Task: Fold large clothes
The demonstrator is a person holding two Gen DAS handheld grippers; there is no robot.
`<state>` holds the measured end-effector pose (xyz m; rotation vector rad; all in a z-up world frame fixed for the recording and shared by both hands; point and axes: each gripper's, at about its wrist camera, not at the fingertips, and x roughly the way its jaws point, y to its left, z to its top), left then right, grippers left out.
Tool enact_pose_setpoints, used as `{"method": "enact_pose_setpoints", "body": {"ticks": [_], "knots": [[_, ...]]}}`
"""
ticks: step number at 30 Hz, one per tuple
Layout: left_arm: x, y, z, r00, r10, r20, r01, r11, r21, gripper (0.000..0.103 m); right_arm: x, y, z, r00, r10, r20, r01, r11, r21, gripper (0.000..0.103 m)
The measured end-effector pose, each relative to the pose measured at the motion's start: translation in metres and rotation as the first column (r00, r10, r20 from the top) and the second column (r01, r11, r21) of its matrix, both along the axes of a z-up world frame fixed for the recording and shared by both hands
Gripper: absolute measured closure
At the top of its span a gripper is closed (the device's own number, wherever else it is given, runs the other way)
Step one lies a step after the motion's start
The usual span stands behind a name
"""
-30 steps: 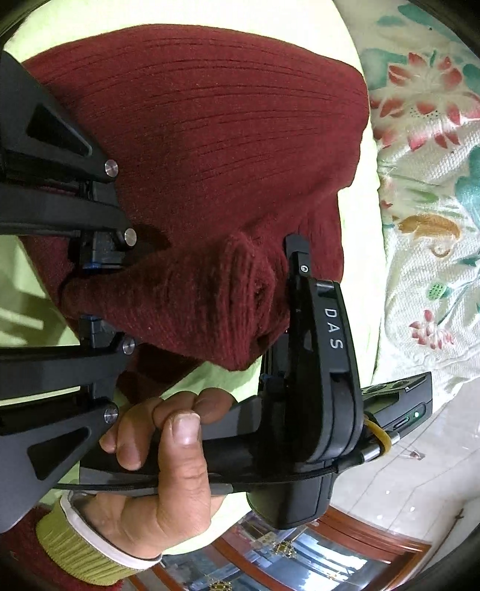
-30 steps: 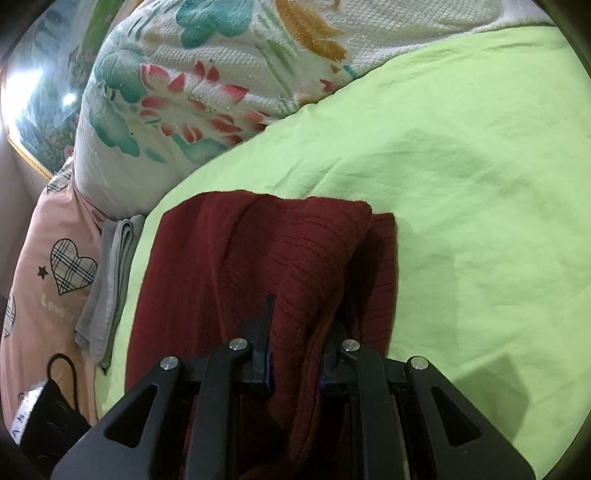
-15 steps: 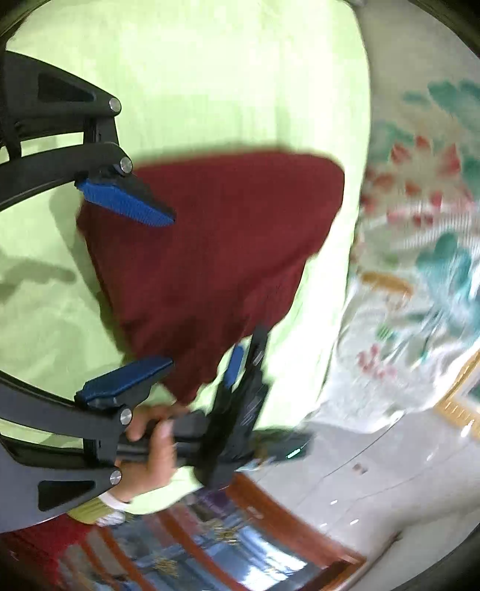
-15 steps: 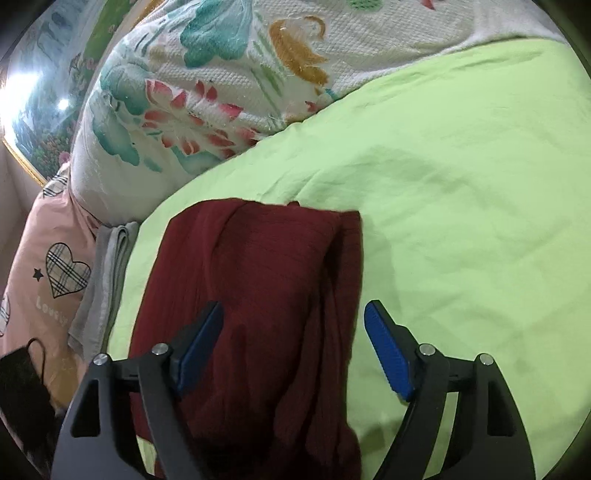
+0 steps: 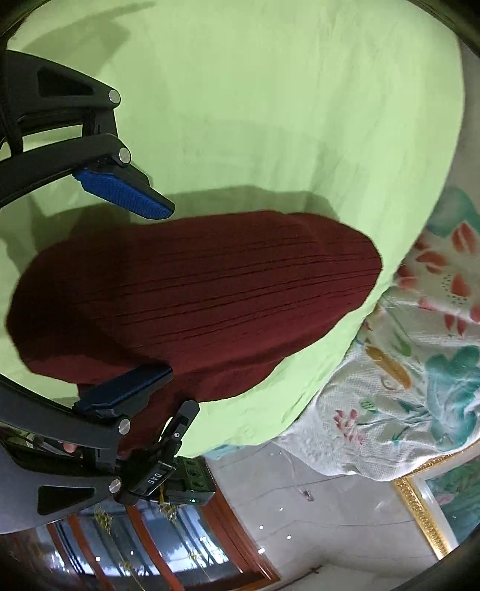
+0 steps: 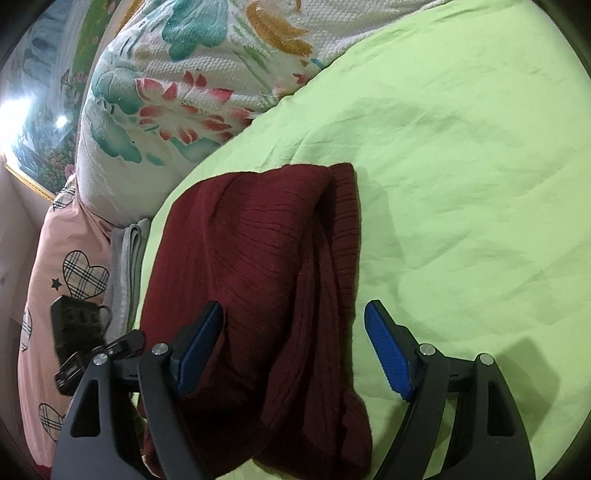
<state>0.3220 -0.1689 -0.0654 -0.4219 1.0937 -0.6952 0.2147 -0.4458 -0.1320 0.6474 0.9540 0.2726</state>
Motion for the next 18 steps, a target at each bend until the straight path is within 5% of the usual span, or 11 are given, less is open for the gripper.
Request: {"method": "enact_pose_setpoints", "body": {"ticks": [8, 14, 18], "knots": [[0.026, -0.021, -0.042, 0.992, -0.055, -0.110, 0.050, 0.997, -0.051, 0.018, 0.007, -0.001, -0.005, 1.000, 0.001, -0.009, -0.001, 1.000, 0.030, 0.024], [0.027, -0.061, -0.035, 0.995, -0.096, -0.036, 0.099, 0.989, 0.111, 0.019, 0.009, -0.001, -0.006, 1.000, 0.008, -0.012, -0.007, 0.999, 0.032, 0.024], [0.025, -0.071, -0.033, 0.994, -0.109, -0.013, 0.110, 0.983, 0.145, 0.020, 0.011, -0.001, -0.007, 1.000, 0.008, -0.011, -0.007, 1.000, 0.030, 0.024]]}}
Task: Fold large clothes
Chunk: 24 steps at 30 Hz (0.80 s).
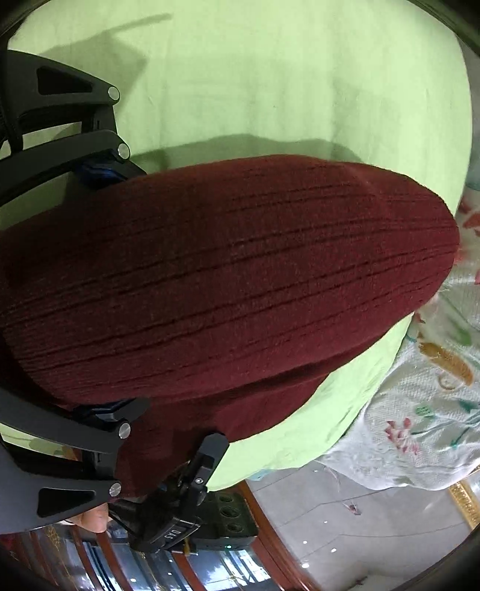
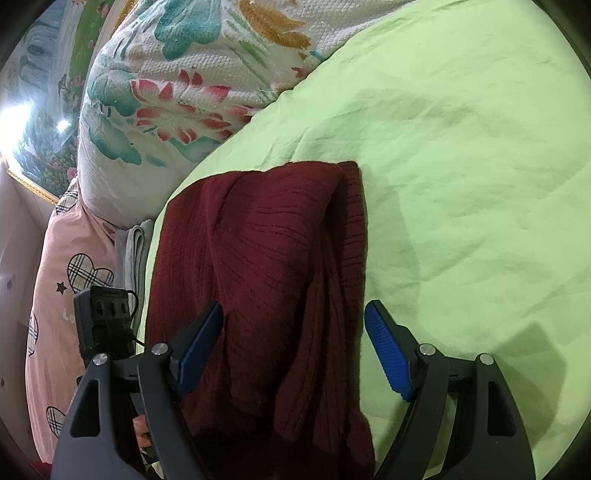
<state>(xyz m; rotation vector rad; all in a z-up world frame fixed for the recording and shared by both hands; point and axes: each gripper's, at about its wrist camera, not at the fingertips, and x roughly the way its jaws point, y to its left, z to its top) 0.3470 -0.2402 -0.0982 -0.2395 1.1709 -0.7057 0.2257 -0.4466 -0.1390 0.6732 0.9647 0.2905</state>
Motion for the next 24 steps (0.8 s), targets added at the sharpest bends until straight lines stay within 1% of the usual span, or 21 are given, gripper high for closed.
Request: {"method": "enact_pose_setpoints", "body": {"ticks": [4, 7, 9, 10, 11, 12, 13, 15, 17, 19, 22, 24], "knots": [[-0.001, 0.002, -0.002, 1.000, 0.001, -0.004, -0.001, 1.000, -0.012, 0.021, 0.004, 0.002, -0.004, 1.000, 0.004, 0.005, -0.004, 1.000, 0.003, 0.024], [-0.001, 0.000, -0.001, 1.000, 0.003, -0.001, -0.003, 1.000, -0.009, 0.022, 0.008, 0.010, -0.005, 1.000, 0.020, 0.007, -0.020, 0.999, -0.027, 0.024], [-0.003, 0.001, 0.001, 1.000, 0.004, 0.009, -0.004, 1.000, -0.004, 0.024, 0.011, 0.017, -0.005, 0.999, 0.041, -0.001, -0.041, 0.997, -0.064, 0.035], [-0.006, 0.006, 0.001, 1.000, 0.005, 0.013, -0.005, 1.000, -0.002, 0.025, 0.012, 0.020, -0.006, 0.999, 0.049, -0.010, -0.050, 0.996, -0.074, 0.046], [-0.008, 0.008, 0.001, 1.000, 0.006, 0.019, -0.005, 1.000, -0.001, 0.027, 0.012, 0.020, -0.009, 0.999, 0.052, -0.015, -0.052, 0.997, -0.058, 0.057], [-0.009, 0.011, 0.001, 1.000, 0.006, 0.025, -0.006, 1.000, -0.002, 0.030, 0.012, 0.019, -0.011, 0.999, 0.051, -0.020, -0.051, 0.999, -0.007, 0.062], [-0.010, 0.012, 0.002, 1.000, 0.008, 0.030, -0.008, 1.000, -0.005, 0.032, 0.011, 0.018, -0.013, 0.999, 0.045, -0.022, -0.044, 0.999, 0.022, 0.065], [-0.015, 0.017, 0.006, 0.999, 0.012, 0.041, -0.011, 1.000, -0.018, 0.038, 0.006, 0.021, -0.009, 0.999, 0.030, -0.015, -0.029, 0.999, 0.025, 0.067], [-0.022, 0.023, 0.010, 0.999, 0.016, 0.052, -0.015, 1.000, -0.022, 0.042, 0.000, 0.028, -0.001, 1.000, 0.025, 0.001, -0.025, 0.999, 0.039, 0.069], [-0.031, 0.034, 0.016, 0.998, 0.024, 0.056, -0.023, 0.999, -0.033, 0.043, -0.007, 0.038, 0.010, 0.999, 0.031, 0.025, -0.033, 0.998, 0.062, 0.069], [-0.054, 0.064, 0.026, 0.997, 0.046, 0.060, -0.042, 0.998, -0.054, 0.044, -0.024, 0.067, 0.024, 0.997, 0.067, 0.048, -0.071, 0.994, 0.079, 0.070], [-0.073, 0.094, 0.036, 0.996, 0.068, 0.059, -0.065, 0.996, -0.061, 0.044, -0.032, 0.085, 0.026, 0.993, 0.099, 0.058, -0.105, 0.989, 0.101, 0.070]]}}
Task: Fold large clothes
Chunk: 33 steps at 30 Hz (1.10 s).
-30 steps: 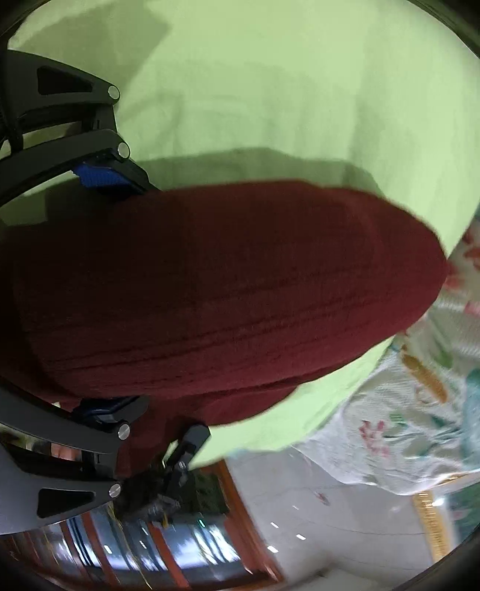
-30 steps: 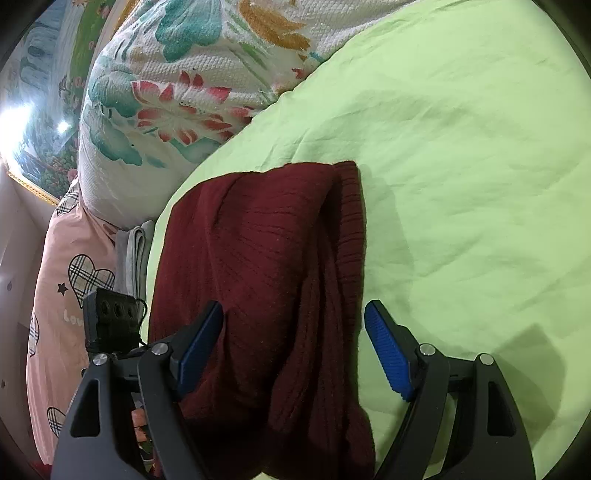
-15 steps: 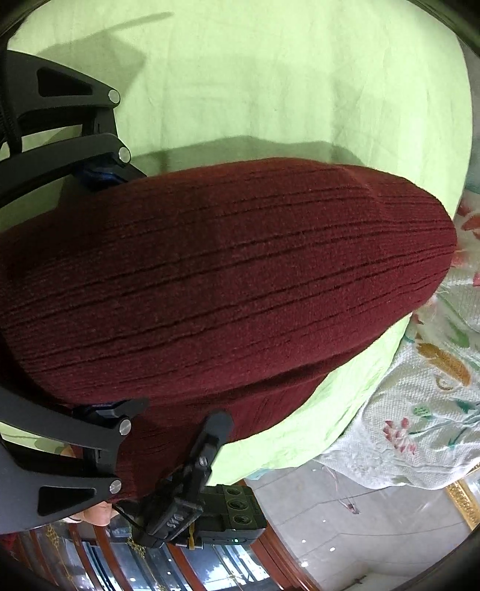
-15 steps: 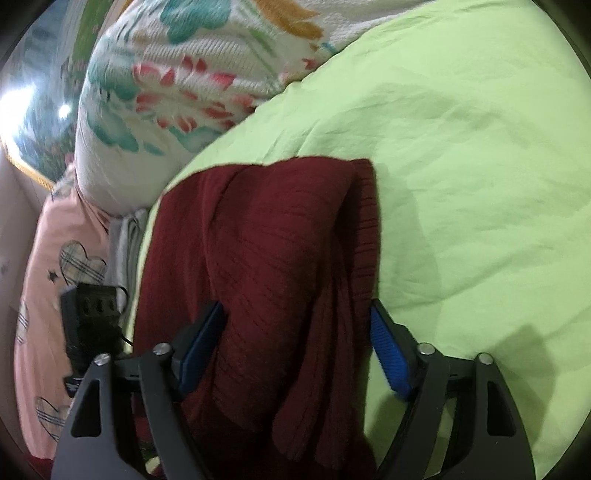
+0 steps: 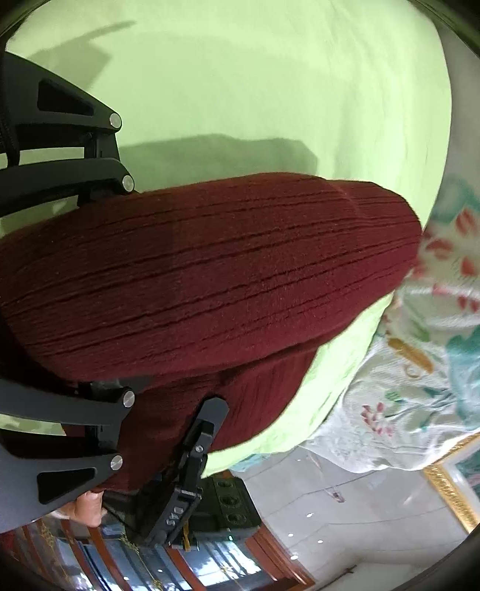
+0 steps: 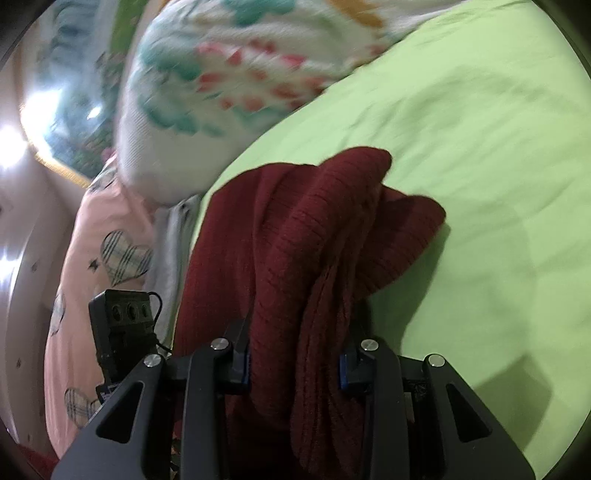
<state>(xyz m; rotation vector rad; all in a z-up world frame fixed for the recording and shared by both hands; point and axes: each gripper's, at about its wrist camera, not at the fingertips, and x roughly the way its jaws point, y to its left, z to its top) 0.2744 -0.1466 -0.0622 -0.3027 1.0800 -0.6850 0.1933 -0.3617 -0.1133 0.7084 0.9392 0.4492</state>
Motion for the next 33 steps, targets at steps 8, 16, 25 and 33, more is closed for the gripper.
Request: {"method": "enact_pose_setpoints", "body": {"ticks": [8, 16, 25, 33], "knots": [[-0.062, 0.104, 0.037, 0.994, 0.092, 0.050, -0.095, 0.994, 0.051, 0.044, -0.015, 0.092, -0.003, 0.984, 0.177, 0.028, -0.179, 0.980, 0.086, 0.070], [-0.083, 0.157, 0.000, 0.985, 0.169, -0.031, -0.168, 0.985, 0.041, 0.043, -0.014, 0.143, -0.027, 0.966, 0.257, -0.015, -0.257, 0.966, 0.012, 0.070], [-0.094, 0.171, -0.017, 0.974, 0.219, -0.061, -0.219, 0.976, 0.004, 0.026, -0.021, 0.131, -0.059, 0.977, 0.194, -0.085, -0.193, 0.981, 0.022, 0.047], [-0.127, 0.198, 0.024, 0.960, 0.272, 0.066, -0.272, 0.962, -0.008, 0.027, -0.031, 0.118, -0.032, 0.991, 0.125, -0.057, -0.130, 0.987, -0.092, 0.036]]}}
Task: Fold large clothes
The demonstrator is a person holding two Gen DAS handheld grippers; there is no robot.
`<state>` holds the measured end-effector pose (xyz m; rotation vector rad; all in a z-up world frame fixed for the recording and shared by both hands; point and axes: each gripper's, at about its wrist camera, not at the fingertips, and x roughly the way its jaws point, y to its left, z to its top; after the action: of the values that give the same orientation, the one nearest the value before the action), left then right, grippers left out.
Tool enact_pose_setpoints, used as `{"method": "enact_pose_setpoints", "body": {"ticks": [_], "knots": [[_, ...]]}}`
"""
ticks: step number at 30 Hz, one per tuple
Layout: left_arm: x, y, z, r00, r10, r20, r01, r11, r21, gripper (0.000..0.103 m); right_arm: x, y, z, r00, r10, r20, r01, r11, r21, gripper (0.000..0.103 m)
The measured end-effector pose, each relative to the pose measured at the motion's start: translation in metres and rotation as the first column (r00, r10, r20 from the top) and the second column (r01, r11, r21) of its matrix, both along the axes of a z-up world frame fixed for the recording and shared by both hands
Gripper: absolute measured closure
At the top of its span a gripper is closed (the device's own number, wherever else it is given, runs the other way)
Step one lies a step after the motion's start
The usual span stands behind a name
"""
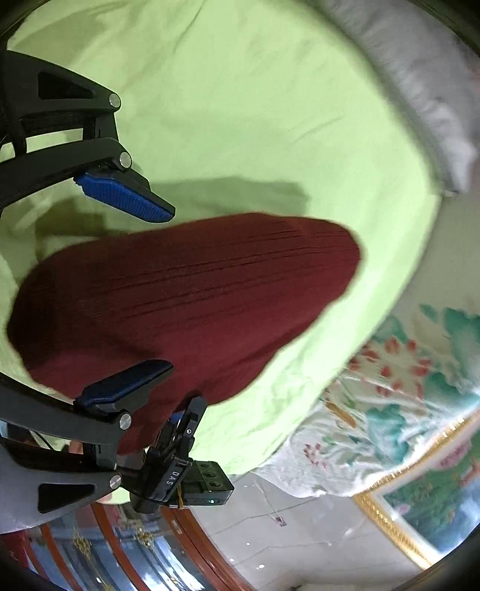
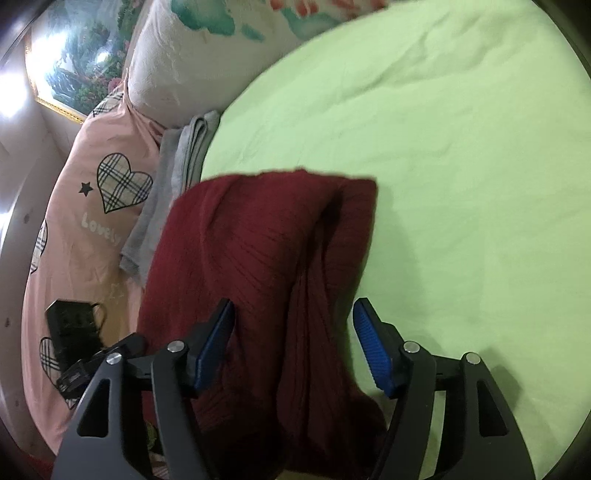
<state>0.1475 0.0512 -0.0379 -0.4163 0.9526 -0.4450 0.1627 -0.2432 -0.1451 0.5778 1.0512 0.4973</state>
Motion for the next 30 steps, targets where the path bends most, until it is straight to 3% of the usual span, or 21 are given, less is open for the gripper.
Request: {"method": "enact_pose_setpoints", "body": {"ticks": [2, 6, 10, 12, 13, 14, 18, 19, 21, 24, 26, 28, 30], "knots": [[-0.009, 0.008, 0.011, 0.998, -0.004, 0.057, 0.005, 1.000, -0.006, 0.029, -0.002, -0.003, 0.013, 0.999, -0.022, 0.038, 0.022, 1.000, -0.010, 0.036], [-0.012, 0.008, 0.018, 0.995, -0.010, 0.102, 0.010, 1.000, -0.002, 0.048, 0.001, 0.002, 0.029, 0.996, -0.018, 0.091, 0.018, 1.000, -0.002, 0.036], [-0.010, 0.001, 0.007, 0.994, -0.041, 0.105, 0.043, 0.999, -0.014, 0.056, 0.011, 0.021, 0.022, 0.998, 0.027, 0.060, -0.023, 0.998, -0.060, 0.036], [-0.007, -0.009, 0.001, 0.995, -0.048, 0.092, 0.048, 0.999, -0.003, 0.056, 0.018, 0.027, 0.010, 0.999, 0.028, 0.017, -0.026, 0.994, -0.105, 0.047], [-0.006, -0.011, -0.001, 0.995, -0.050, 0.090, 0.051, 0.999, -0.010, 0.056, 0.020, 0.029, 0.007, 0.999, 0.032, 0.003, -0.032, 0.994, -0.105, 0.061], [-0.003, -0.012, -0.002, 0.995, -0.054, 0.085, 0.055, 0.998, -0.015, 0.056, 0.021, 0.030, 0.005, 0.999, 0.033, -0.002, -0.033, 0.994, -0.102, 0.069], [0.003, -0.034, 0.007, 0.990, -0.105, 0.094, 0.102, 0.994, 0.034, 0.056, 0.017, 0.015, 0.025, 0.997, 0.011, 0.070, -0.006, 0.998, -0.068, 0.083], [0.003, -0.042, 0.008, 0.988, -0.120, 0.094, 0.114, 0.991, 0.067, 0.056, 0.016, 0.010, 0.030, 0.996, 0.003, 0.087, 0.003, 0.998, -0.067, 0.092], [0.003, -0.062, 0.007, 0.984, -0.150, 0.092, 0.134, 0.979, 0.157, 0.054, 0.016, 0.002, 0.029, 0.997, -0.003, 0.076, 0.010, 0.996, -0.089, 0.092], [0.004, -0.079, 0.000, 0.982, -0.165, 0.087, 0.142, 0.965, 0.220, 0.051, 0.024, 0.000, 0.005, 1.000, -0.015, 0.008, 0.016, 0.991, -0.135, 0.091], [0.004, -0.089, -0.003, 0.981, -0.170, 0.093, 0.138, 0.950, 0.279, 0.051, 0.024, -0.001, -0.004, 0.999, -0.035, -0.012, 0.033, 0.991, -0.133, 0.085], [0.002, -0.091, -0.003, 0.980, -0.176, 0.097, 0.139, 0.942, 0.305, 0.050, 0.022, -0.002, 0.000, 0.998, -0.059, -0.011, 0.057, 0.991, -0.122, 0.083], [0.001, -0.084, -0.002, 0.979, -0.180, 0.093, 0.148, 0.948, 0.282, 0.050, 0.018, -0.001, 0.012, 0.998, -0.067, 0.014, 0.069, 0.989, -0.132, 0.076]]}}
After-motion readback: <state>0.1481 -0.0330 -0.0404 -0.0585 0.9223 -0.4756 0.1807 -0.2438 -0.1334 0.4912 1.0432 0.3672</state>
